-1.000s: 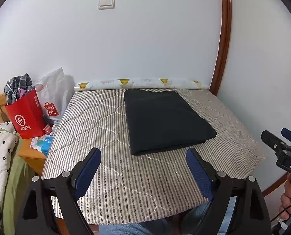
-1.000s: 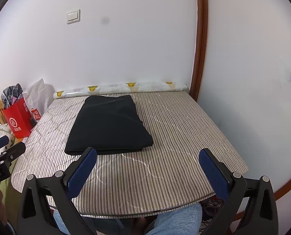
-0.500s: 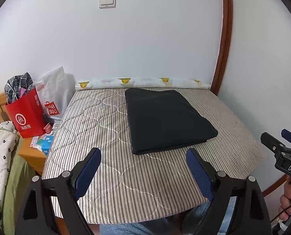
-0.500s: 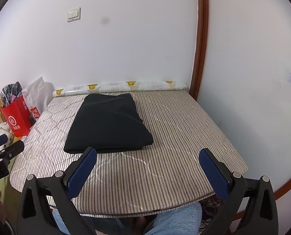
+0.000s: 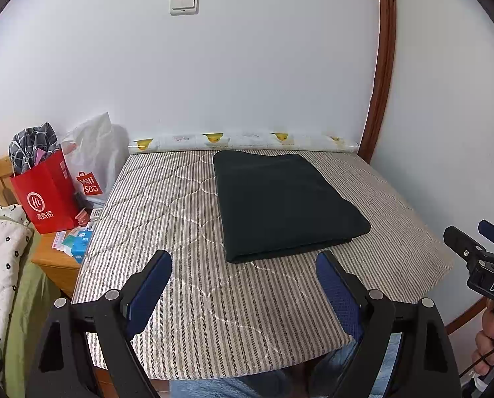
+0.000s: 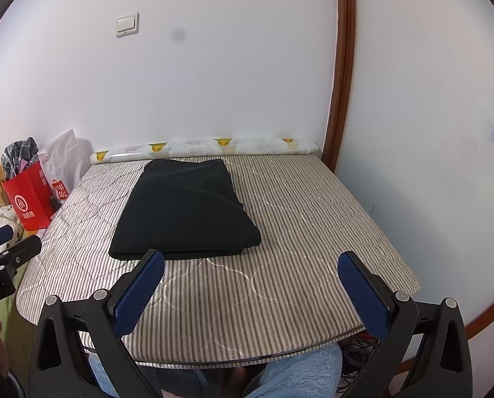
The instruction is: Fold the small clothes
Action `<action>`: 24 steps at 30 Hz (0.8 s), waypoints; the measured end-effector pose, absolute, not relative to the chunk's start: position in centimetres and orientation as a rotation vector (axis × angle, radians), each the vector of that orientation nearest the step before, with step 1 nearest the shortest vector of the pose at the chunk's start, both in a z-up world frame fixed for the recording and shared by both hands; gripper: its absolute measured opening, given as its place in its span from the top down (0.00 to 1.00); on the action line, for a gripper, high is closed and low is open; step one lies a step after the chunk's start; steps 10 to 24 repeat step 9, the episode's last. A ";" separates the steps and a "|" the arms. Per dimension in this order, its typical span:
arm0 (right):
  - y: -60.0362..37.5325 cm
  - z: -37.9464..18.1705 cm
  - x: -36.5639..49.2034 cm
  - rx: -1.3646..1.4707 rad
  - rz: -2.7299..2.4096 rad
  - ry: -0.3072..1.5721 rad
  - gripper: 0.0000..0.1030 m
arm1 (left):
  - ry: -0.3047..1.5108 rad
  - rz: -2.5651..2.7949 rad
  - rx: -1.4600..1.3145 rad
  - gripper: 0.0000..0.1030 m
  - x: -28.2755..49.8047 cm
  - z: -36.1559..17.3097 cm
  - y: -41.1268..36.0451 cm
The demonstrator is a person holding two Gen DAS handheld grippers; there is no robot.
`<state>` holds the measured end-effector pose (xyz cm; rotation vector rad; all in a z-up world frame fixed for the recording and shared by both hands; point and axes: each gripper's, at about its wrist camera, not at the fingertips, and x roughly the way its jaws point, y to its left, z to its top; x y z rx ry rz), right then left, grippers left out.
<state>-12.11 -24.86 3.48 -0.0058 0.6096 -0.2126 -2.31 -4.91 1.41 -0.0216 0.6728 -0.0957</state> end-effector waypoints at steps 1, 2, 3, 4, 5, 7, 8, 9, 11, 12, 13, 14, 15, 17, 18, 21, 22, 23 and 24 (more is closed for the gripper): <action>-24.9 3.5 -12.1 -0.006 -0.212 0.609 0.00 | 0.672 -0.095 -0.021 0.15 -2.3 1.4 -5.0; -24.9 3.5 -12.1 -0.006 -0.212 0.608 0.00 | 0.671 -0.094 -0.021 0.15 -2.3 1.4 -5.1; -24.8 3.5 -12.1 -0.006 -0.212 0.608 0.00 | 0.669 -0.093 -0.022 0.15 -2.4 1.5 -5.1; -24.8 3.5 -12.1 -0.006 -0.213 0.608 0.00 | 0.669 -0.091 -0.024 0.15 -2.4 1.5 -5.2; -24.7 3.5 -12.2 -0.006 -0.215 0.607 0.00 | 0.669 -0.090 -0.025 0.15 -2.4 1.5 -5.2; -24.7 3.6 -12.2 -0.008 -0.213 0.604 0.00 | 0.669 -0.086 -0.027 0.14 -2.3 1.5 -5.2; -24.8 3.6 -12.2 -0.010 -0.211 0.603 0.00 | 0.672 -0.081 -0.029 0.14 -2.3 1.5 -5.3; -24.7 3.6 -12.2 -0.012 -0.210 0.601 0.00 | 0.674 -0.074 -0.029 0.13 -2.2 1.4 -5.4; -24.7 3.6 -12.2 -0.012 -0.210 0.601 0.00 | 0.674 -0.074 -0.029 0.13 -2.2 1.4 -5.4; -24.7 3.6 -12.2 -0.012 -0.210 0.601 0.00 | 0.674 -0.074 -0.029 0.13 -2.2 1.4 -5.4; -24.7 3.6 -12.2 -0.012 -0.210 0.601 0.00 | 0.674 -0.074 -0.029 0.13 -2.2 1.4 -5.4; -24.7 3.6 -12.2 -0.012 -0.210 0.601 0.00 | 0.674 -0.074 -0.029 0.13 -2.2 1.4 -5.4; -24.7 3.6 -12.2 -0.012 -0.210 0.601 0.00 | 0.674 -0.074 -0.029 0.13 -2.2 1.4 -5.4; -24.7 3.6 -12.2 -0.012 -0.210 0.601 0.00 | 0.674 -0.074 -0.029 0.13 -2.2 1.4 -5.4; -24.7 3.6 -12.2 -0.012 -0.210 0.601 0.00 | 0.674 -0.074 -0.029 0.13 -2.2 1.4 -5.4; -24.7 3.6 -12.2 -0.012 -0.210 0.601 0.00 | 0.674 -0.074 -0.029 0.13 -2.2 1.4 -5.4; -24.7 3.6 -12.2 -0.012 -0.210 0.601 0.00 | 0.674 -0.074 -0.029 0.13 -2.2 1.4 -5.4; -24.7 3.6 -12.2 -0.012 -0.210 0.601 0.00 | 0.674 -0.074 -0.029 0.13 -2.2 1.4 -5.4; -24.7 3.6 -12.2 -0.012 -0.210 0.601 0.00 | 0.674 -0.074 -0.029 0.13 -2.2 1.4 -5.4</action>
